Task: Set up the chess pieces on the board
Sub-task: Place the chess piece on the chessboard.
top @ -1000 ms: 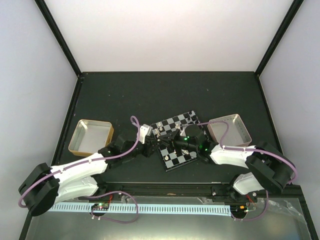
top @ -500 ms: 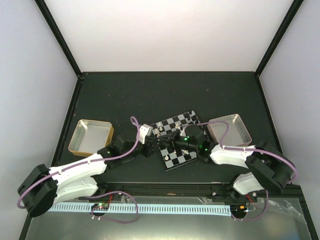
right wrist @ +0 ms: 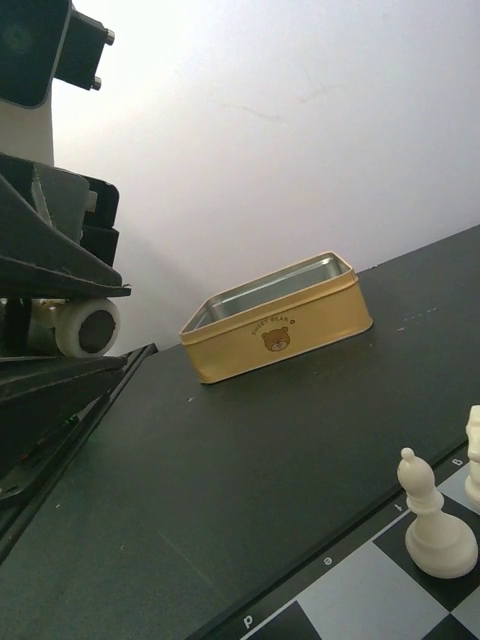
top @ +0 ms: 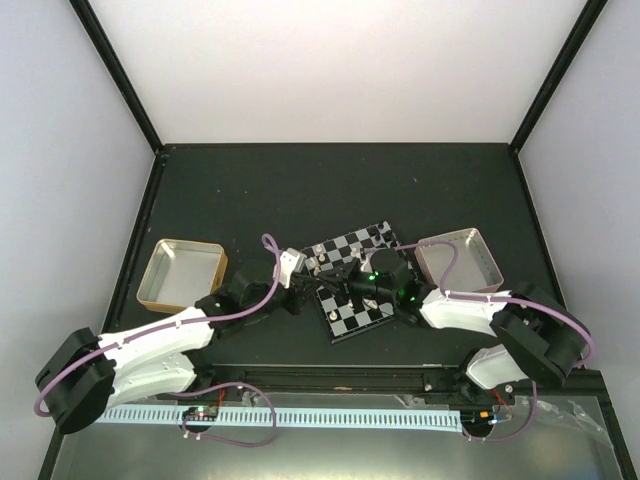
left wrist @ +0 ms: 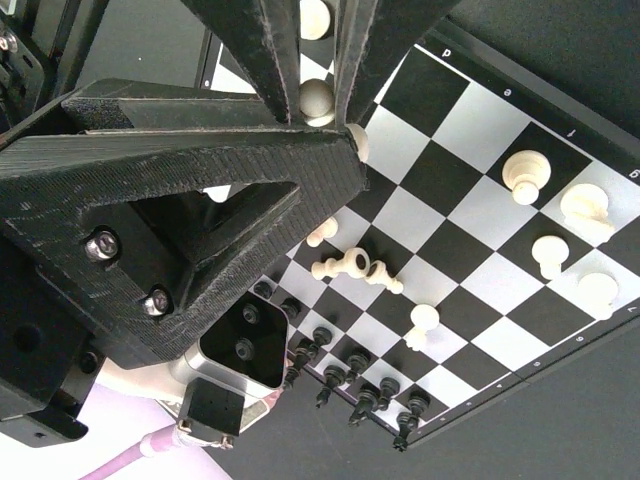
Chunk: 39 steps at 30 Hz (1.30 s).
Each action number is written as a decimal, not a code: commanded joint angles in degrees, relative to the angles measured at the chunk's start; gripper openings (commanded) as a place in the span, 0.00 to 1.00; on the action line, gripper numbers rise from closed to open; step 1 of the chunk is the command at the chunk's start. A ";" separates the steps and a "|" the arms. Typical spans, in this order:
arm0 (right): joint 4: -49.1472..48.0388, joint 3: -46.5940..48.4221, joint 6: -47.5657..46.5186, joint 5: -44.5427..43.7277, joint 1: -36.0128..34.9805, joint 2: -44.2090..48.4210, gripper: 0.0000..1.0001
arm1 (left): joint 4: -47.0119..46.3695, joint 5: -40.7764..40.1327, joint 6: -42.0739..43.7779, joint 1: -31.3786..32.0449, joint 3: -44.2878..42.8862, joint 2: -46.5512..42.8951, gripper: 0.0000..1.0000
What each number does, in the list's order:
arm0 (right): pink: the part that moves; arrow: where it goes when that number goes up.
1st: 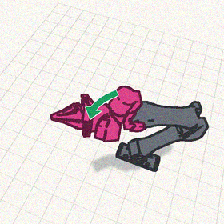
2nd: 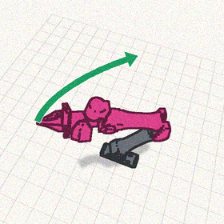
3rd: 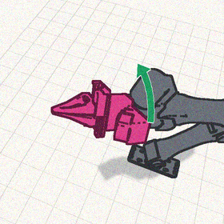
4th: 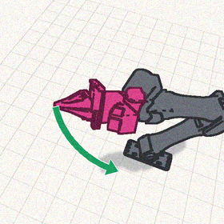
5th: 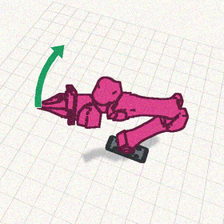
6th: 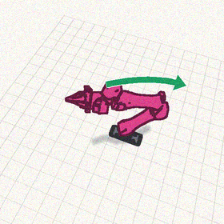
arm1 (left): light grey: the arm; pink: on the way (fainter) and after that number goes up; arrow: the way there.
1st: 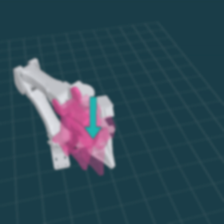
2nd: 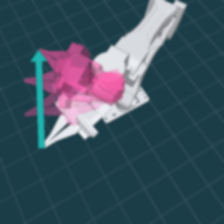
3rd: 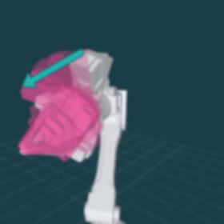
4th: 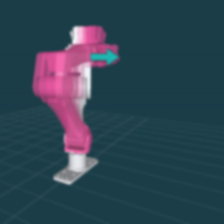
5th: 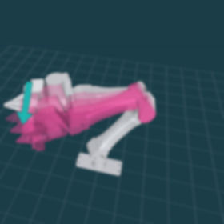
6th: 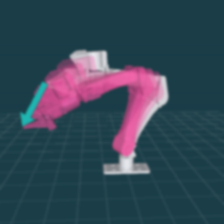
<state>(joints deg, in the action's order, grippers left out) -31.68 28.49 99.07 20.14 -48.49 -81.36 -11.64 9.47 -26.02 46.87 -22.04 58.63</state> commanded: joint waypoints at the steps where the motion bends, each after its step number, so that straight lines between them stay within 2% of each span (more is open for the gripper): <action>1: 1.44 0.69 -1.09 1.48 0.08 -0.77 0.15 | -3.19 -1.20 1.48 0.24 -2.80 0.68 0.06; 5: 2.16 0.48 -1.80 0.40 0.17 -0.30 0.20 | -0.77 -2.19 1.42 0.32 -3.54 1.20 0.02; 8: 4.10 0.35 -3.77 -0.88 0.91 0.62 0.32 | 2.39 -2.93 1.44 0.33 -4.40 1.31 0.02; 10: 7.30 0.42 -6.37 -2.44 1.86 2.25 0.42 | 5.71 -3.46 1.29 0.35 -5.37 1.55 0.02; 15: 16.66 -0.06 -13.83 -7.30 5.10 8.24 0.51 | 16.87 -4.02 1.40 0.33 -10.33 4.16 0.02; 20: 28.80 -0.76 -21.23 -16.73 7.93 17.34 0.53 | 28.32 -4.87 2.02 0.33 -18.96 9.66 0.01; 28: 44.35 -0.38 -28.70 -32.53 8.41 31.04 0.54 | 46.46 -7.31 3.01 0.33 -36.96 25.36 0.01; 32: 48.18 0.51 -31.76 -35.59 8.46 33.48 0.54 | 53.24 -7.97 4.12 0.25 -44.91 32.95 0.01; 39: 50.68 1.78 -36.55 -36.99 8.46 34.08 0.54 | 56.96 -8.03 4.74 -0.33 -53.04 43.50 0.02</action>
<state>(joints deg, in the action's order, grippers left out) 16.25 28.53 66.67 -12.73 -40.36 -48.01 39.62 2.48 -22.63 46.94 -70.17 97.78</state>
